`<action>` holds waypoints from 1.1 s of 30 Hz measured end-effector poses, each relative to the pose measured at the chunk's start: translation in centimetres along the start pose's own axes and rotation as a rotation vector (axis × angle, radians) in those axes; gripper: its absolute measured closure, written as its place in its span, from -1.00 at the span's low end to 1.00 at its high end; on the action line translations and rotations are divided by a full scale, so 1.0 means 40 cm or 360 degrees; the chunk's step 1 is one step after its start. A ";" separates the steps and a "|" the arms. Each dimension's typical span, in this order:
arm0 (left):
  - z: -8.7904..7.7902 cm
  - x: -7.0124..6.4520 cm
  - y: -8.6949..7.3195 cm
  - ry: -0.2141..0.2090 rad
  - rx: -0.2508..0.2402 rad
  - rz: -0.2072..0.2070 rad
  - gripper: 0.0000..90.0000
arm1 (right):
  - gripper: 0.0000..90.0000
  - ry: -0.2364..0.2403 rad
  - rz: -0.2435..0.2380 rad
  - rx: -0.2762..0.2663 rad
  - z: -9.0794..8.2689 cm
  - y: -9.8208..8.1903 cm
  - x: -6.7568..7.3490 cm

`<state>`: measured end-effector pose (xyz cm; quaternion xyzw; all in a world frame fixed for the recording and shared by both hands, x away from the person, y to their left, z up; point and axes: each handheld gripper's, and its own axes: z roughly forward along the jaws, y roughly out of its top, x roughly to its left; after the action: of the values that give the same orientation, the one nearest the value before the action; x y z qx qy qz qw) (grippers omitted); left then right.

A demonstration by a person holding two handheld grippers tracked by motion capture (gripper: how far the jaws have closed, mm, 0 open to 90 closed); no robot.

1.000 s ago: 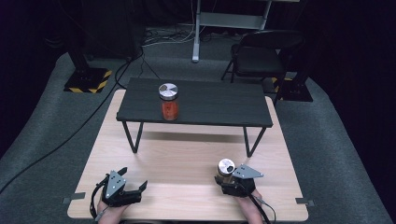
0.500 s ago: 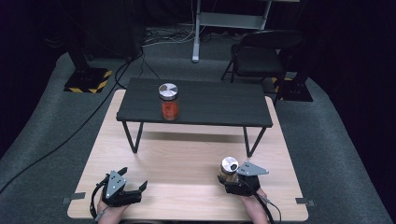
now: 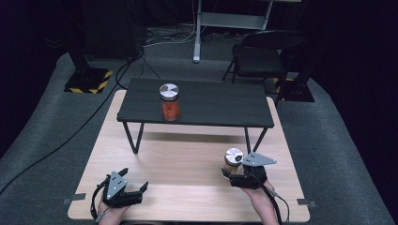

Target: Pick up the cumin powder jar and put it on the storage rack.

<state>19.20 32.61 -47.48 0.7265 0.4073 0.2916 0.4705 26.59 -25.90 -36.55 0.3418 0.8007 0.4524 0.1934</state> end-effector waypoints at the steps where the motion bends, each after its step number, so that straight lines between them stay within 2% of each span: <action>1: 0.000 0.000 0.000 -0.0001 0.0001 -0.0003 -0.84 | -0.35 -0.0001 0.0006 -0.0003 -0.003 0.006 -0.001; 6: 0.000 0.000 0.000 0.0000 0.0000 0.0000 -0.84 | -0.35 0.0001 0.0016 -0.0014 -0.020 0.044 -0.011; 23: 0.001 0.000 0.002 -0.0004 0.0007 0.0006 -0.84 | -0.35 -0.0033 -0.0031 -0.0085 -0.063 0.193 -0.015; 33: 0.001 0.004 0.002 -0.0012 0.0006 -0.0005 -0.84 | -0.35 -0.0043 0.0009 -0.0116 -0.072 0.255 -0.032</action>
<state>19.34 32.71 -47.42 0.7279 0.4071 0.2873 0.4711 29.50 -24.89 -26.34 0.3430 0.7800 0.4770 0.2152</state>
